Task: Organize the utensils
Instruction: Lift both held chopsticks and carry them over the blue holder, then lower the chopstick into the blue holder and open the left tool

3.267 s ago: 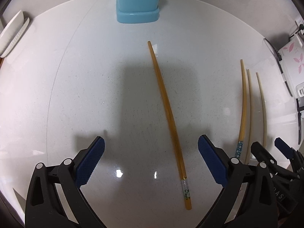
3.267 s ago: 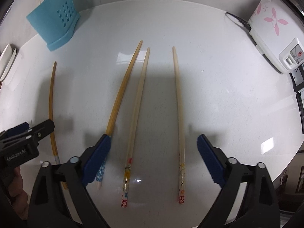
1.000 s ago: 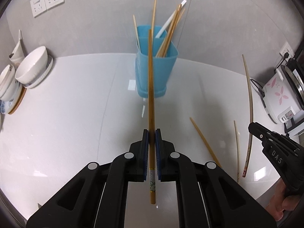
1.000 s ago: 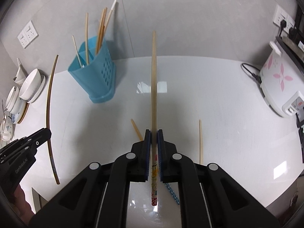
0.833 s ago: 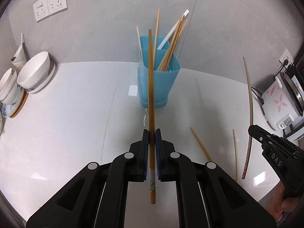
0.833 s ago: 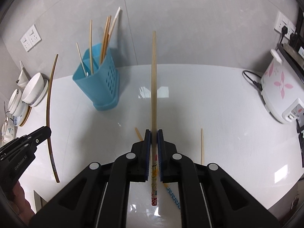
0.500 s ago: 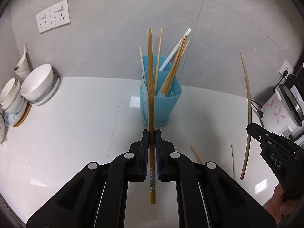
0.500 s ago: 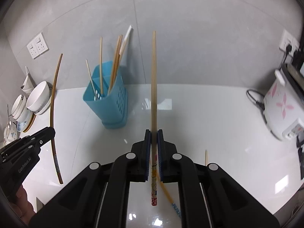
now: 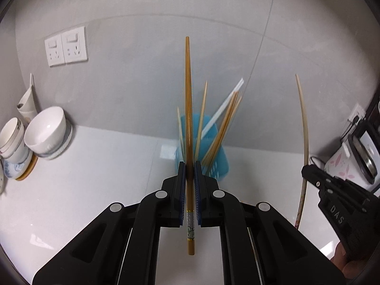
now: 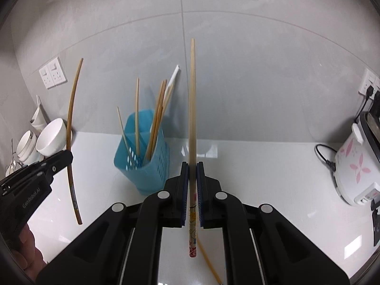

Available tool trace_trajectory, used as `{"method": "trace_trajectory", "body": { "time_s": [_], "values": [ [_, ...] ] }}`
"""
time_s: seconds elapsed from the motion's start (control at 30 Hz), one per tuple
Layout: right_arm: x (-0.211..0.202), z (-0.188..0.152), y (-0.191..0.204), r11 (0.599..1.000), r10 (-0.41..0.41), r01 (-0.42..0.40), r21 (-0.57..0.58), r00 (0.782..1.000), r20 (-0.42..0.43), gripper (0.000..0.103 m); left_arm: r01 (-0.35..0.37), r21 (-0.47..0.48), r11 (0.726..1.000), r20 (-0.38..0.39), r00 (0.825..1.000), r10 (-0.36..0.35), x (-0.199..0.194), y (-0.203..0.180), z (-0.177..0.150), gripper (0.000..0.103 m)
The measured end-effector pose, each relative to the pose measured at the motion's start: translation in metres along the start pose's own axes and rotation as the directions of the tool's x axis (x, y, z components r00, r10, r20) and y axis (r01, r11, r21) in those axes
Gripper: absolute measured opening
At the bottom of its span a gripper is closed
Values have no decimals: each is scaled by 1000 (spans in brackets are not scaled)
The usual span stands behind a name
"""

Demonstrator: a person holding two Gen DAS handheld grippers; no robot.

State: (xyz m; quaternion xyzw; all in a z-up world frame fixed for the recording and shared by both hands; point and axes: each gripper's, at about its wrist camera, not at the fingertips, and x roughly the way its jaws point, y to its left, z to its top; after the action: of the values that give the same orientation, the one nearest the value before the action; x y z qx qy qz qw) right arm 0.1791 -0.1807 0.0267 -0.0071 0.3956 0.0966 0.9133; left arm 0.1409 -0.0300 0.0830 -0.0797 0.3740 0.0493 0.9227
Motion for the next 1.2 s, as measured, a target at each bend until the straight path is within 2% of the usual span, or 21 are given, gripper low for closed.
{"method": "trace_trajectory", "body": {
  "time_s": [0.3,0.6,0.73,1.2],
  "values": [
    [15,23,9,1000,9,-9,17,1000,24,6,53,10,999,122,991,-53,17,-2,32,6],
    [35,34,11,999,28,-29,41,999,36,6,157,50,986,241,956,-164,50,-4,43,6],
    [45,36,8,998,40,-42,56,999,36,6,169,66,983,240,954,-180,72,-9,41,6],
    [73,32,0,995,57,-57,83,998,0,6,149,109,983,150,975,-165,123,-14,21,6]
  ]
}}
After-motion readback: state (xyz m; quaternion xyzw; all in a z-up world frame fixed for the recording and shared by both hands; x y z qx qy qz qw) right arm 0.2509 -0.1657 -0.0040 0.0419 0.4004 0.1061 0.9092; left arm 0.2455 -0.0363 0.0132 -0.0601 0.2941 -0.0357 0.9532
